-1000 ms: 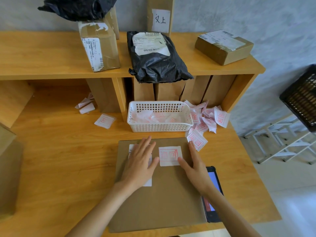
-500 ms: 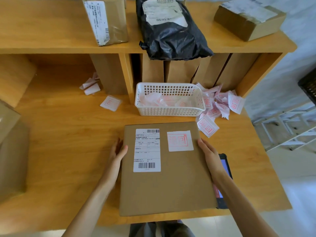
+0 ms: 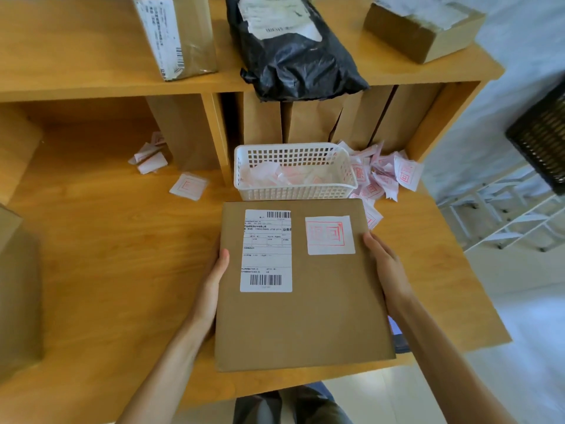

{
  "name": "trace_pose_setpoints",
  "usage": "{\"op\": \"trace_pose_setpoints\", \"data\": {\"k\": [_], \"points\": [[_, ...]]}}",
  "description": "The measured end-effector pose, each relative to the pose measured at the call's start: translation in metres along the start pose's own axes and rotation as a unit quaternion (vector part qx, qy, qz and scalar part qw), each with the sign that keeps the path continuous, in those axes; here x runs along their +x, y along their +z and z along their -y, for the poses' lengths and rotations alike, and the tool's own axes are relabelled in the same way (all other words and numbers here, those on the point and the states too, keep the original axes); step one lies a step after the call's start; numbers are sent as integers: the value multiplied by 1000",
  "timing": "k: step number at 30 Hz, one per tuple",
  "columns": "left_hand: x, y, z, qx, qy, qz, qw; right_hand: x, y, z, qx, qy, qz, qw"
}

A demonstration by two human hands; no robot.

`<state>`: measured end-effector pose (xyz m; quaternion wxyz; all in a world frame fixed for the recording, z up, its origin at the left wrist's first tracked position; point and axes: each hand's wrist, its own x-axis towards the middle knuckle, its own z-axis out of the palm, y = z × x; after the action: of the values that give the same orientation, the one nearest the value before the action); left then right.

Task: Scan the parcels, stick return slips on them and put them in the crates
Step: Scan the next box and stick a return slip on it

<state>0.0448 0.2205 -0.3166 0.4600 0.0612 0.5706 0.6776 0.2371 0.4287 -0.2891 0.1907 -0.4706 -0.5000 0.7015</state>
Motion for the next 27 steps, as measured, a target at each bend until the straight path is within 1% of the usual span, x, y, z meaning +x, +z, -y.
{"op": "trace_pose_setpoints", "data": {"k": [5, 7, 11, 14, 16, 18, 20, 24, 27], "points": [[12, 28, -38, 34, 64, 79, 994, -26, -14, 39, 16, -56, -6, 998], [24, 50, -55, 31, 82, 106, 991, -38, -25, 58, 20, -89, -4, 996], [42, 110, -86, 28, 114, 186, 976, -65, -58, 93, 30, -126, -44, 991], [47, 160, -99, 27, 104, 243, 964, -90, -86, 110, 25, -153, -81, 985], [48, 193, -105, 39, 88, 294, 951, -107, -106, 115, 40, -151, -103, 982], [45, 223, -109, 54, 92, 335, 936, -123, -125, 118, 60, -146, -128, 979], [37, 251, -109, 61, 67, 371, 924, -137, -146, 117, 78, -151, -149, 974], [15, 304, -102, 80, 85, 393, 912, -162, -187, 116, 116, -185, -192, 957], [-3, 343, -95, 86, 83, 395, 911, -177, -220, 119, 128, -197, -201, 951]]}}
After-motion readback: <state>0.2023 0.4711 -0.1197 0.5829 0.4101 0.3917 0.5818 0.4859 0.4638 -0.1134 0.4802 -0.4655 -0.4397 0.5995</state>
